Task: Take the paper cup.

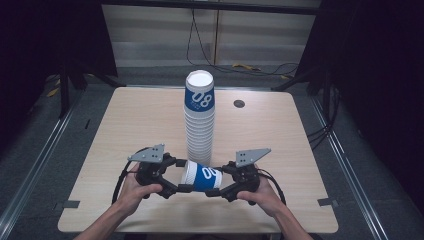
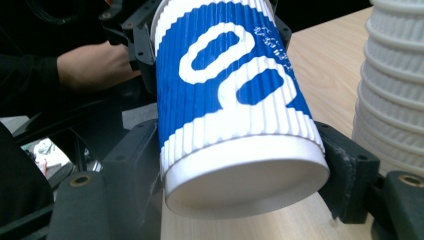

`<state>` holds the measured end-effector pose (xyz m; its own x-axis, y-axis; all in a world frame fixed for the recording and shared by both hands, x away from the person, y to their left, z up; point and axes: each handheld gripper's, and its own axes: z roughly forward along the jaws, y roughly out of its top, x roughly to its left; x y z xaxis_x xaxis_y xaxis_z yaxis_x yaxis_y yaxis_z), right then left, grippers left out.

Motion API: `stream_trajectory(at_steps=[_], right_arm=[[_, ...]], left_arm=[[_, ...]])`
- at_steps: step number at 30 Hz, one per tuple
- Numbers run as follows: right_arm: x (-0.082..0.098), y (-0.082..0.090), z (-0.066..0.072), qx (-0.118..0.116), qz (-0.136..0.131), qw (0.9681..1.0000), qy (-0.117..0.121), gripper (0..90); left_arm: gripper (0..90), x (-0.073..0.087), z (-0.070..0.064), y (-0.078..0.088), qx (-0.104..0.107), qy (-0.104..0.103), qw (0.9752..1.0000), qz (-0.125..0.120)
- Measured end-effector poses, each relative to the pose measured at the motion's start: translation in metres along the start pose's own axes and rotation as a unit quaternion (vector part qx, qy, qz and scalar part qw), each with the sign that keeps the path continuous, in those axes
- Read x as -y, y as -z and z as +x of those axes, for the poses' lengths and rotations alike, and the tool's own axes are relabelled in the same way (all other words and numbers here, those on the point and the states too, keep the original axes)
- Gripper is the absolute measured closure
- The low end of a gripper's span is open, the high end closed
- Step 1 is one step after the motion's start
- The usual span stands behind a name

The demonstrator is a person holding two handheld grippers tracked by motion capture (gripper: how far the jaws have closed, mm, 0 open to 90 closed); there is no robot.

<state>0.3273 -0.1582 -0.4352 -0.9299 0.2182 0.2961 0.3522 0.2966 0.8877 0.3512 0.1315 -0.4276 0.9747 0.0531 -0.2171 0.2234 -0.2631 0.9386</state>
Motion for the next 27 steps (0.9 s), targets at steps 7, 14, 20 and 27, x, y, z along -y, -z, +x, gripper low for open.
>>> stream_trajectory(at_steps=[7, 14, 20, 27], right_arm=[[0.001, 0.0, 0.0, 0.006, 0.013, 0.9999, -0.002, 22.6], [0.001, 0.002, 0.004, 0.016, 0.022, 0.9996, -0.006, 18.7], [0.002, 0.005, 0.002, 0.033, 0.027, 0.9991, -0.01, 16.4], [0.001, 0.011, 0.003, 0.047, 0.031, 0.9984, -0.009, 15.9]], left_arm=[[19.1, 0.0, 0.0, -0.001, -0.006, 0.0, 0.9999, 0.011], [19.1, -0.001, 0.0, 0.002, -0.015, 0.002, 0.9998, 0.014], [19.1, -0.005, -0.001, 0.006, -0.022, -0.001, 0.9995, 0.021], [19.1, -0.007, -0.003, 0.011, -0.039, -0.003, 0.9988, 0.03]])
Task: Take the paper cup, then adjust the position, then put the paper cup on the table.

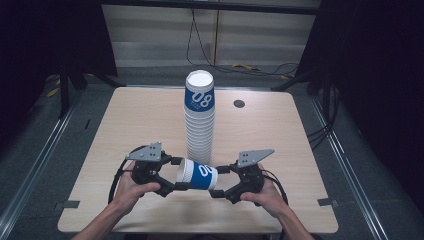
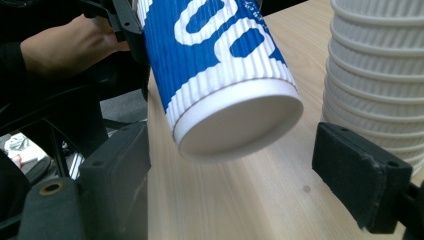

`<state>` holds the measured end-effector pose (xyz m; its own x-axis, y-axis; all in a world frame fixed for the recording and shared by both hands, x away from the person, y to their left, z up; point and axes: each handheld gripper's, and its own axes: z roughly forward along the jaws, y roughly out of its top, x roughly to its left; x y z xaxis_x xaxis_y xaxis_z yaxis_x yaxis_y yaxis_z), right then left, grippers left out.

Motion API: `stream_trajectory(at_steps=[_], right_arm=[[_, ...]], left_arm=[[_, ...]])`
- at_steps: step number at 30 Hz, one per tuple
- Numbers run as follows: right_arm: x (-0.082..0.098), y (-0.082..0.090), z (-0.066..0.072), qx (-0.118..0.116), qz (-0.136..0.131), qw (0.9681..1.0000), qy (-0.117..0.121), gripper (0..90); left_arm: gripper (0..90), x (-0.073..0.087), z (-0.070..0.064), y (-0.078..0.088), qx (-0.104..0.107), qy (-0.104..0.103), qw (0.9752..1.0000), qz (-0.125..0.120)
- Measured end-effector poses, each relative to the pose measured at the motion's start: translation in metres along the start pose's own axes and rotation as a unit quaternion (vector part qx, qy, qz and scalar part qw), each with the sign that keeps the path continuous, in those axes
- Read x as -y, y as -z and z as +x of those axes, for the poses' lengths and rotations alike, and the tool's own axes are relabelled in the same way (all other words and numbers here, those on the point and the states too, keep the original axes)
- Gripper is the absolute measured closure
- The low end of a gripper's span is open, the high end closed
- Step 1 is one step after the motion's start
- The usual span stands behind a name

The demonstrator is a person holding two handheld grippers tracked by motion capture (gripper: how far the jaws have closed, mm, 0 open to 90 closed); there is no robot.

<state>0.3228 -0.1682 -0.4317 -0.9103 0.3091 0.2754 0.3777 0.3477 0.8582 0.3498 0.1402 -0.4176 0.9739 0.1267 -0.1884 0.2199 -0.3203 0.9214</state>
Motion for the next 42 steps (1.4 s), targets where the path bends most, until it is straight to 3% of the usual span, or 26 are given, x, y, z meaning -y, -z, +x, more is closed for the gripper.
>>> stream_trajectory(at_steps=[14, 18, 26, 28, 30, 34, 37, 38, 42], right_arm=[[0.012, 0.016, -0.003, 0.032, 0.01, 0.9994, -0.014, 16.5], [0.014, 0.02, -0.007, 0.056, 0.012, 0.9982, -0.02, 17.1], [0.019, 0.029, -0.012, 0.091, -0.017, 0.995, -0.037, 18.1], [0.021, 0.03, -0.013, 0.095, -0.017, 0.9946, -0.039, 18.3], [0.022, 0.029, -0.013, 0.096, -0.012, 0.9947, -0.036, 18.7], [0.021, 0.026, -0.012, 0.096, -0.009, 0.9948, -0.033, 18.5], [0.022, 0.029, -0.014, 0.113, -0.016, 0.9928, -0.035, 17.8], [0.023, 0.031, -0.015, 0.119, -0.021, 0.9921, -0.036, 18.1], [0.028, 0.038, -0.017, 0.133, -0.03, 0.9896, -0.045, 18.1]], left_arm=[[19.1, 0.001, 0.003, 0.01, -0.025, 0.01, 0.999, 0.037], [19.1, 0.001, 0.005, 0.015, -0.034, 0.008, 0.998, 0.053], [19.0, 0.009, 0.013, 0.024, -0.054, 0.021, 0.9963, 0.063], [19.0, 0.003, 0.012, 0.037, -0.074, 0.022, 0.9945, 0.07], [19.0, 0.003, 0.012, 0.04, -0.077, 0.026, 0.9945, 0.066], [19.1, 0.0, 0.013, 0.047, -0.091, 0.024, 0.9922, 0.082], [19.0, 0.0, 0.016, 0.052, -0.104, 0.026, 0.989, 0.102], [19.0, 0.0, 0.016, 0.052, -0.104, 0.026, 0.989, 0.102], [18.9, -0.008, 0.023, 0.06, -0.142, 0.039, 0.9833, 0.106]])
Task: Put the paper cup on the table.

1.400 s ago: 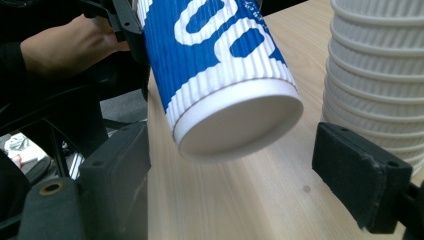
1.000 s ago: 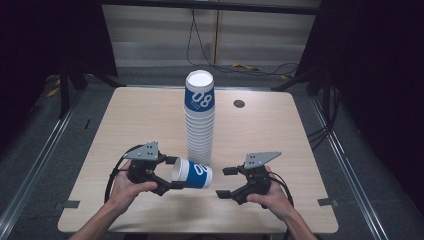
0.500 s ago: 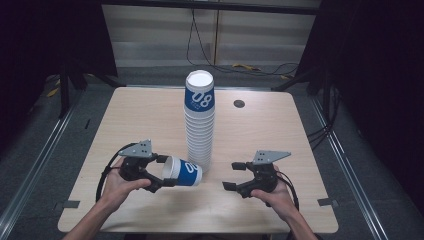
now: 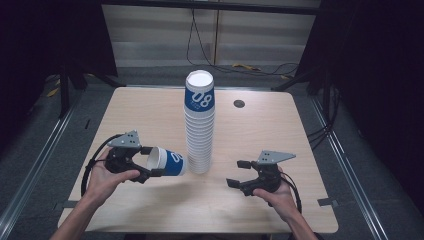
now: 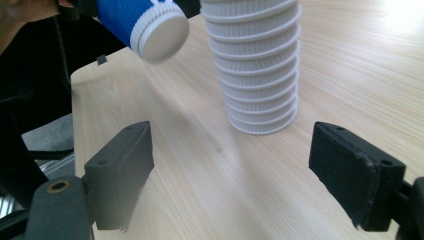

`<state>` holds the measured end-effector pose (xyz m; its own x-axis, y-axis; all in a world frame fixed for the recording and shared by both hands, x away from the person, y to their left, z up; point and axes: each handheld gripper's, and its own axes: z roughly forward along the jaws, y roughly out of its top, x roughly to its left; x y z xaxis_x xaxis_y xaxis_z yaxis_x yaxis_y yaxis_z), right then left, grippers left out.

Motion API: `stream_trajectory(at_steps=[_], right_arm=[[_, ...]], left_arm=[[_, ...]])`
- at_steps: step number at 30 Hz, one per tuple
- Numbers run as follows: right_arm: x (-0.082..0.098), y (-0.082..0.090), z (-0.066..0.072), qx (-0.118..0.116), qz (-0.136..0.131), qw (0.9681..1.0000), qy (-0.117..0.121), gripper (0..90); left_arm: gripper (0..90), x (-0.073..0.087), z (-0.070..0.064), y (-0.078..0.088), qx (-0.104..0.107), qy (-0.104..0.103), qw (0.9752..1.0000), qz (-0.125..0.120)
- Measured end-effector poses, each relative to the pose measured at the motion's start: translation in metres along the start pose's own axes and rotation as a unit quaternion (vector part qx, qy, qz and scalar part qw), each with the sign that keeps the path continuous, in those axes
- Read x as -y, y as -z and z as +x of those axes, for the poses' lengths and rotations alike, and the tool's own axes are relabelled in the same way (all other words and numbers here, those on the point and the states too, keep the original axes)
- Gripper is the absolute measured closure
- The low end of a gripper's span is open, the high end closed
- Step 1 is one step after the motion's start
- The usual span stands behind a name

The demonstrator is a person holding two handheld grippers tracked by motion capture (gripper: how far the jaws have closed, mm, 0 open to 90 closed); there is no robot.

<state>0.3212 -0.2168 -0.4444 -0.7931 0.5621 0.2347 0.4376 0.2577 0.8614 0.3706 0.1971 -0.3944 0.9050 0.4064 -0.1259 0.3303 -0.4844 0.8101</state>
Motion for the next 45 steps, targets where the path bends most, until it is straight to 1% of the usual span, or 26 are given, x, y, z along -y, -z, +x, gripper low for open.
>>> stream_trajectory(at_steps=[2, 3, 4, 5, 8, 11, 13, 14, 15, 17, 18, 20, 22, 23, 24, 25, 27, 31, 32, 33, 35, 36, 37, 39, 43, 45], right_arm=[[0.002, 0.002, -0.002, 0.004, -0.003, 1.0, -0.006, 18.0], [0.002, 0.002, -0.002, 0.004, -0.003, 1.0, -0.006, 18.0], [0.003, 0.003, -0.004, 0.007, -0.003, 0.9999, -0.009, 18.0], [0.003, 0.003, -0.005, 0.007, -0.004, 0.9999, -0.01, 18.0], [0.003, 0.004, -0.005, 0.011, -0.005, 0.9999, -0.01, 18.3], [0.003, 0.006, -0.004, 0.02, -0.011, 0.9997, -0.007, 19.4], [0.003, 0.009, -0.003, 0.025, -0.015, 0.9995, -0.009, 19.5], [0.003, 0.01, -0.003, 0.025, -0.016, 0.9995, -0.009, 19.5], [0.003, 0.011, -0.003, 0.026, -0.016, 0.9995, -0.01, 19.5], [0.004, 0.011, -0.002, 0.027, -0.015, 0.9995, -0.01, 19.5], [0.004, 0.011, -0.002, 0.026, -0.015, 0.9995, -0.008, 19.5], [0.003, 0.012, 0.0, 0.028, -0.014, 0.9995, -0.008, 19.5], [0.003, 0.011, 0.0, 0.027, -0.015, 0.9995, -0.008, 19.5], [0.002, 0.01, 0.001, 0.027, -0.013, 0.9995, -0.008, 19.7], [0.002, 0.009, 0.0, 0.026, -0.013, 0.9995, -0.01, 19.7], [0.002, 0.009, 0.0, 0.026, -0.011, 0.9996, -0.011, 19.7], [0.002, 0.007, 0.0, 0.025, -0.009, 0.9996, -0.012, 19.7], [0.002, 0.006, -0.001, 0.025, -0.008, 0.9996, -0.009, 19.7], [0.003, 0.007, -0.001, 0.025, -0.008, 0.9996, -0.011, 19.7], [0.003, 0.007, -0.001, 0.024, -0.007, 0.9996, -0.01, 19.7], [0.003, 0.007, 0.0, 0.024, -0.006, 0.9996, -0.01, 19.7], [0.003, 0.007, 0.0, 0.023, -0.006, 0.9997, -0.011, 19.3], [0.003, 0.007, 0.0, 0.023, -0.006, 0.9997, -0.011, 19.3], [0.003, 0.007, -0.001, 0.023, -0.007, 0.9996, -0.013, 18.6], [0.004, 0.006, -0.002, 0.025, -0.003, 0.9996, -0.013, 18.3], [0.004, 0.006, -0.001, 0.024, -0.001, 0.9996, -0.012, 18.3]], left_arm=[[18.9, -0.001, 0.003, 0.004, -0.018, 0.004, 0.9998, 0.0], [18.8, -0.001, 0.003, 0.004, -0.018, 0.004, 0.9998, 0.0], [18.7, -0.003, 0.006, 0.01, -0.041, 0.005, 0.9991, -0.004], [18.6, -0.005, 0.008, 0.015, -0.055, 0.002, 0.9984, -0.008], [18.5, -0.006, 0.011, 0.024, -0.063, 0.015, 0.9976, -0.022], [18.3, -0.007, 0.015, 0.032, -0.084, 0.018, 0.996, -0.024], [18.1, -0.006, 0.018, 0.033, -0.091, 0.026, 0.9954, -0.018], [18.1, -0.005, 0.022, 0.031, -0.094, 0.036, 0.9949, -0.002], [18.0, -0.005, 0.022, 0.031, -0.094, 0.036, 0.9949, -0.002], [18.0, -0.003, 0.026, 0.027, -0.107, 0.042, 0.9933, 0.004], [18.0, -0.001, 0.029, 0.024, -0.112, 0.045, 0.9925, 0.018], [18.0, 0.001, 0.031, 0.021, -0.117, 0.048, 0.9915, 0.029], [17.8, 0.001, 0.032, 0.021, -0.122, 0.048, 0.9907, 0.035], [17.4, 0.0, 0.033, 0.02, -0.129, 0.047, 0.9897, 0.041], [17.2, 0.0, 0.034, 0.016, -0.14, 0.038, 0.9877, 0.06], [17.2, 0.0, 0.034, 0.016, -0.14, 0.038, 0.9877, 0.06], [17.1, -0.003, 0.036, 0.011, -0.145, 0.04, 0.9855, 0.078], [17.2, -0.007, 0.04, 0.007, -0.143, 0.043, 0.9846, 0.09], [17.2, -0.011, 0.043, 0.004, -0.148, 0.045, 0.9825, 0.104], [17.3, -0.012, 0.045, 0.003, -0.146, 0.047, 0.9818, 0.113], [17.4, -0.013, 0.047, 0.002, -0.142, 0.046, 0.9817, 0.118], [17.4, -0.016, 0.049, -0.002, -0.147, 0.046, 0.9791, 0.133], [17.5, -0.016, 0.049, -0.002, -0.147, 0.046, 0.9791, 0.133], [17.6, -0.018, 0.054, -0.006, -0.144, 0.053, 0.9774, 0.146], [17.6, -0.021, 0.061, -0.012, -0.148, 0.052, 0.9721, 0.174], [17.6, -0.021, 0.063, -0.016, -0.147, 0.049, 0.9704, 0.185]])
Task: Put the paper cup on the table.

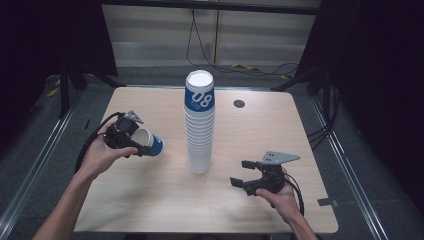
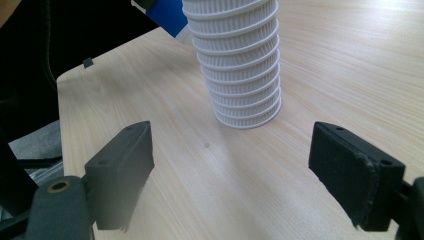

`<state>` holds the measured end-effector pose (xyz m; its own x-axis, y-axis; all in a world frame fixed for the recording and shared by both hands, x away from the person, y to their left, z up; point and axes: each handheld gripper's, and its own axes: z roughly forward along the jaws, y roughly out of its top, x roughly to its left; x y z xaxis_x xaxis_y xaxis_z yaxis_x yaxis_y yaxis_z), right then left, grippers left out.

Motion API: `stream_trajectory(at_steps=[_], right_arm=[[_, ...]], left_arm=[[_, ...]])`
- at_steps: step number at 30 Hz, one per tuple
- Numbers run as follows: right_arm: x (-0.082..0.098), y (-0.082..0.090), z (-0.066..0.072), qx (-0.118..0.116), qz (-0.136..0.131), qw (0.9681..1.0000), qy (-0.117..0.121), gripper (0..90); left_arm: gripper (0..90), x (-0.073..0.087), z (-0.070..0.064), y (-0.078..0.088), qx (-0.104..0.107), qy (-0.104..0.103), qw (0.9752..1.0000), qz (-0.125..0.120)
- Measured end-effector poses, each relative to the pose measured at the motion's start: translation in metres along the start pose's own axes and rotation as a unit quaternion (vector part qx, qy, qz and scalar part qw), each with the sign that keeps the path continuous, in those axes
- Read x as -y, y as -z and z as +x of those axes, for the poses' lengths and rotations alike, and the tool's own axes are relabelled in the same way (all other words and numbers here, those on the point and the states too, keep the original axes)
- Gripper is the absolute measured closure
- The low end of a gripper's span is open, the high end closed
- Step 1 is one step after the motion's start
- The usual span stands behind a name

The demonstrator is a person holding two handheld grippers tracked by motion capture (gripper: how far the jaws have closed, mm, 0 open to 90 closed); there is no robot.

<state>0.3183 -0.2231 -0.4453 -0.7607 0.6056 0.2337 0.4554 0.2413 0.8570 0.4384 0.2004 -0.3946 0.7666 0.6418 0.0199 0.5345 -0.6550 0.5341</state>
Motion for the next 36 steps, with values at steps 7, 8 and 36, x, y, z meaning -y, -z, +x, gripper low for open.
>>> stream_trajectory(at_steps=[7, 8, 36], right_arm=[[0.0, 0.0, -0.002, -0.001, 0.003, 1.0, -0.001, 18.1], [0.0, 0.0, -0.002, -0.001, 0.003, 1.0, 0.0, 18.1], [0.0, -0.002, -0.004, 0.006, 0.006, 0.9999, -0.007, 17.3]], left_arm=[[17.5, -0.003, 0.006, -0.017, 0.006, -0.001, 0.9989, 0.046], [17.4, -0.003, 0.008, -0.02, 0.005, 0.003, 0.9987, 0.05], [15.8, -0.009, 0.02, -0.052, -0.033, 0.01, 0.9968, 0.072]])
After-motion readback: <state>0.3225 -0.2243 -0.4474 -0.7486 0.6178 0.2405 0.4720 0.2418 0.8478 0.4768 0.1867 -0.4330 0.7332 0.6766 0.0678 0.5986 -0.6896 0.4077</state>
